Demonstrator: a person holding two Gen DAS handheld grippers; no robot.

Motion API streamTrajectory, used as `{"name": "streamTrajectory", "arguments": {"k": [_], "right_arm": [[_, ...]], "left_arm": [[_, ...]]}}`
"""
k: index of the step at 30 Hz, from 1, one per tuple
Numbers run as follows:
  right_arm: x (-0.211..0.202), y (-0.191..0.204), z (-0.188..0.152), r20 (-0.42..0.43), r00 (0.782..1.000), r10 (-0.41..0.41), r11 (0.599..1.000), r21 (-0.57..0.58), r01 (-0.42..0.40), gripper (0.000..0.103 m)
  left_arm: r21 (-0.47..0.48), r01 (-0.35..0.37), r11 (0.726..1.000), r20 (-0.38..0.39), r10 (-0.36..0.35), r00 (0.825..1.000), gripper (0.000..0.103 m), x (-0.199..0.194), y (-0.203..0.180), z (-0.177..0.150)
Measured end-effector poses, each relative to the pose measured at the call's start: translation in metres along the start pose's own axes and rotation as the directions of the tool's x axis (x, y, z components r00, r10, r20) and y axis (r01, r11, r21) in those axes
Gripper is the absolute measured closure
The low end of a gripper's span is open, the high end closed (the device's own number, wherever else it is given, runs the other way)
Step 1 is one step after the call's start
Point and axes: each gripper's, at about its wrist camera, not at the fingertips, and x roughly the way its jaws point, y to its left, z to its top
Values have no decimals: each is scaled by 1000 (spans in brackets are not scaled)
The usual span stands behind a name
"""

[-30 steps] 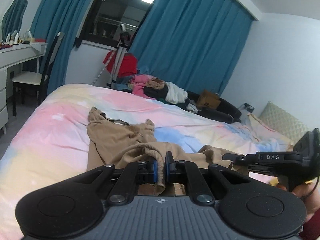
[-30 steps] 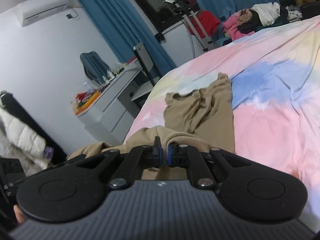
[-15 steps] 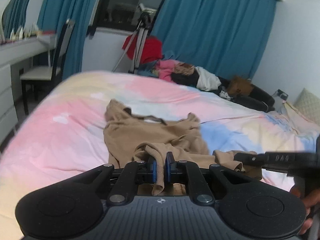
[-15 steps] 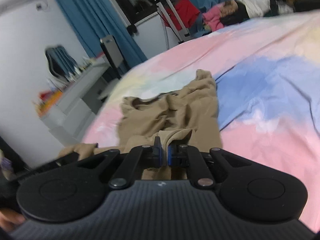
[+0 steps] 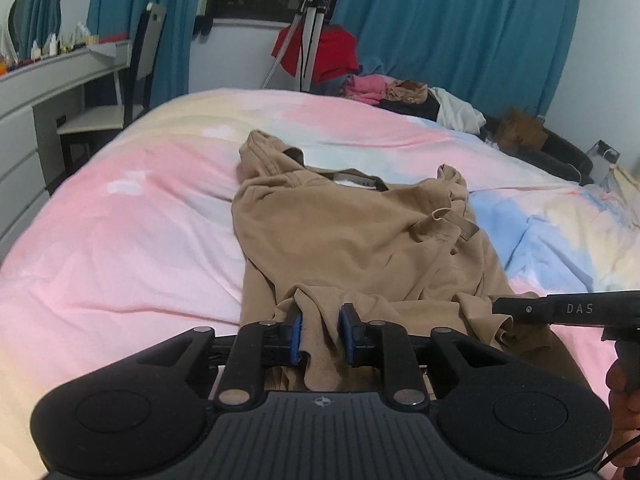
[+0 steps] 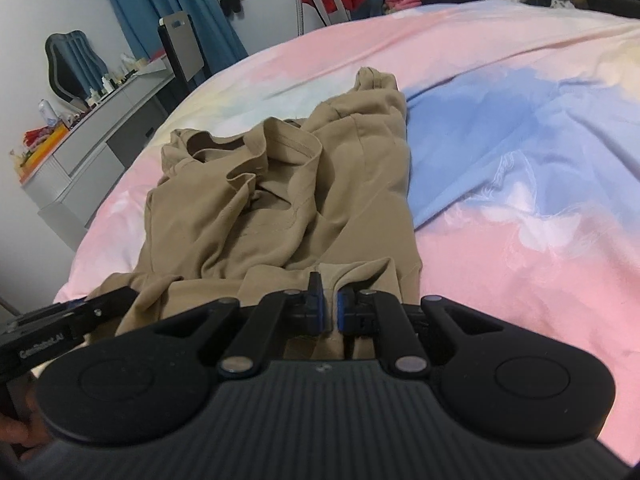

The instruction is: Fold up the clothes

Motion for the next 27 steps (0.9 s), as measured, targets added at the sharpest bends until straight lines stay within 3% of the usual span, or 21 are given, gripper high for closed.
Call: {"name": "streamTrajectory", "arguments": {"k": [2,4,6,8,9,11,15,22,27], "right_arm": [[-6,3,0,14,1000,1,1000,-5,-1,90],[-12,5,-1,28,1000,2,1000,-10,-2,77],[-23,9,-2,56,998,7,1000,-18,-6,38],[-40,17,-5,107,994,11,999,-44,-6,26],[-49,20,-6,132,991,13,998,-57,-5,24],[-66,26,-14,168,986,8,997,-78,5,24],[-101,37,-30,238,971,0,992,-120,29,24],[-145,50,-49,344,939,-3,984,-164,64,22],[-139,48,-49,328,944,-43,983,-156,99,22]], "left_arm": [[11,-7,1000,17,7,1000,65,-10,-5,-1],[24,-16,1000,43,15,999,46,-24,-11,0],[36,-26,999,70,23,997,39,-39,-17,0],[54,-29,998,106,24,994,28,-57,-23,-3],[63,-31,998,123,23,992,20,-66,-26,-4],[80,-36,996,159,23,987,18,-84,-32,-6],[92,-51,994,221,30,975,2,-120,-42,-16],[77,-73,994,275,49,960,0,-159,-49,-31],[29,-71,997,247,62,967,0,-159,-45,-34]]}}
